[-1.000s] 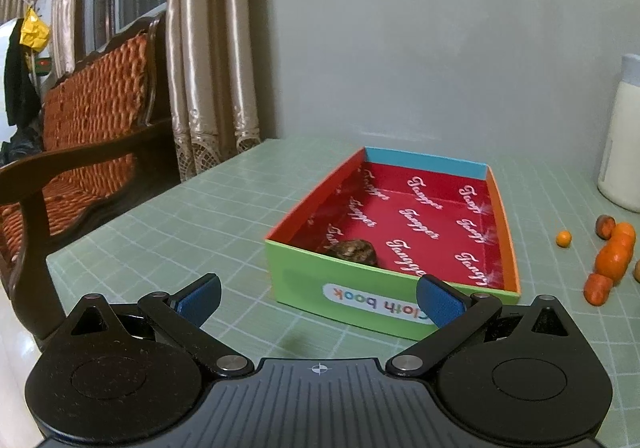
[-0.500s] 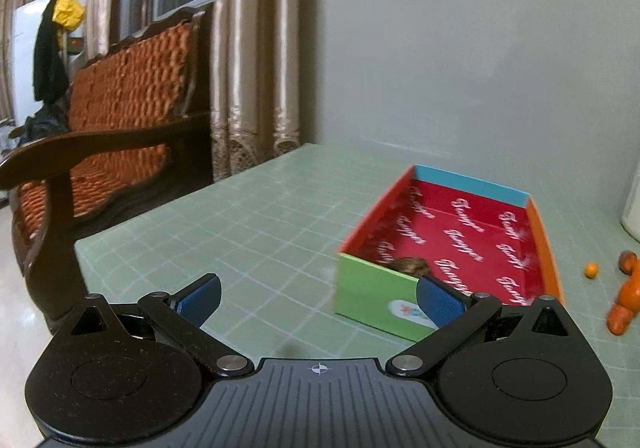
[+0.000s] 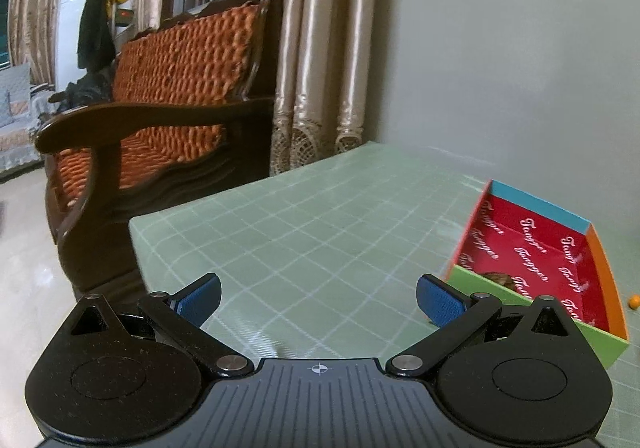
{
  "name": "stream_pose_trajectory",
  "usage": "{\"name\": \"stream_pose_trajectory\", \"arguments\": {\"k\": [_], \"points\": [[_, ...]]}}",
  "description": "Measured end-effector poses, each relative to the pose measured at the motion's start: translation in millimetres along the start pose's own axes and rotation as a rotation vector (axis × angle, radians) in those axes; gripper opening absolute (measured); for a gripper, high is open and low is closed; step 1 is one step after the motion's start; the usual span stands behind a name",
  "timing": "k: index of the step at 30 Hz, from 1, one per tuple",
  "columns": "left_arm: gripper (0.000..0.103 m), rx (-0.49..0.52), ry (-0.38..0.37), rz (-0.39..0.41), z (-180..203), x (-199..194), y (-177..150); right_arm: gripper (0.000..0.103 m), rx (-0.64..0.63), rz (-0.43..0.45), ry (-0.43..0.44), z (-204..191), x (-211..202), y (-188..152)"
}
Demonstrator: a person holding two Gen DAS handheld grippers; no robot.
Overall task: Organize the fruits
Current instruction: 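Carry the water chestnut with the right gripper into the red box and release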
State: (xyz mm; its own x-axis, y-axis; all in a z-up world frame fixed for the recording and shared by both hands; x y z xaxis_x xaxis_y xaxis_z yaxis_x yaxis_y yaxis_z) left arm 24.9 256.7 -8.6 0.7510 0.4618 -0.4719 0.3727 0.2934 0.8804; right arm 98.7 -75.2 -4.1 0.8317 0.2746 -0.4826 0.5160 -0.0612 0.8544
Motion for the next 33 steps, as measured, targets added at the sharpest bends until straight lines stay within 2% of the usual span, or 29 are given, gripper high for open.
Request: {"name": "stream_pose_trajectory", "arguments": {"k": [8,16,29,30,33], "points": [[0.103,-0.024,0.029,-0.012,-18.9,5.6,1.0,0.043,-0.036,0.010,0.099,-49.4,14.4,15.6],[0.103,-0.054,0.040,-0.024,-30.0,9.4,0.0,0.043,-0.109,-0.027,0.144,-91.1,36.0,15.6],[0.103,-0.035,0.029,-0.019,-22.8,7.8,-0.9,0.045,-0.146,-0.093,0.166,-111.5,52.1,4.5],[0.103,-0.036,0.029,-0.021,-22.5,8.0,-1.1,0.046,-0.149,-0.095,0.169,-112.3,52.0,3.8],[0.103,-0.039,0.030,-0.027,-22.1,9.2,-0.9,0.065,-0.149,-0.089,0.197,-113.7,49.2,3.2]]}}
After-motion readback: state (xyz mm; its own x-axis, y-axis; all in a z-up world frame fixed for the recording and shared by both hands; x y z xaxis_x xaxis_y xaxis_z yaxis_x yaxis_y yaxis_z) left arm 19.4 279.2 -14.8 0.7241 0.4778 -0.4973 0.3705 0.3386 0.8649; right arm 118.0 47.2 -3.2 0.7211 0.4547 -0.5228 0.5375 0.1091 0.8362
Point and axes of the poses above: each gripper's, at about its wrist camera, not at the fingertips, and x roughly the way its jaws point, z to its right, y to its top, the point moved 4 cm from there along x, roughly the way its jaws point, and after that the axes turned 1 degree about y, right-handed, at the moved point
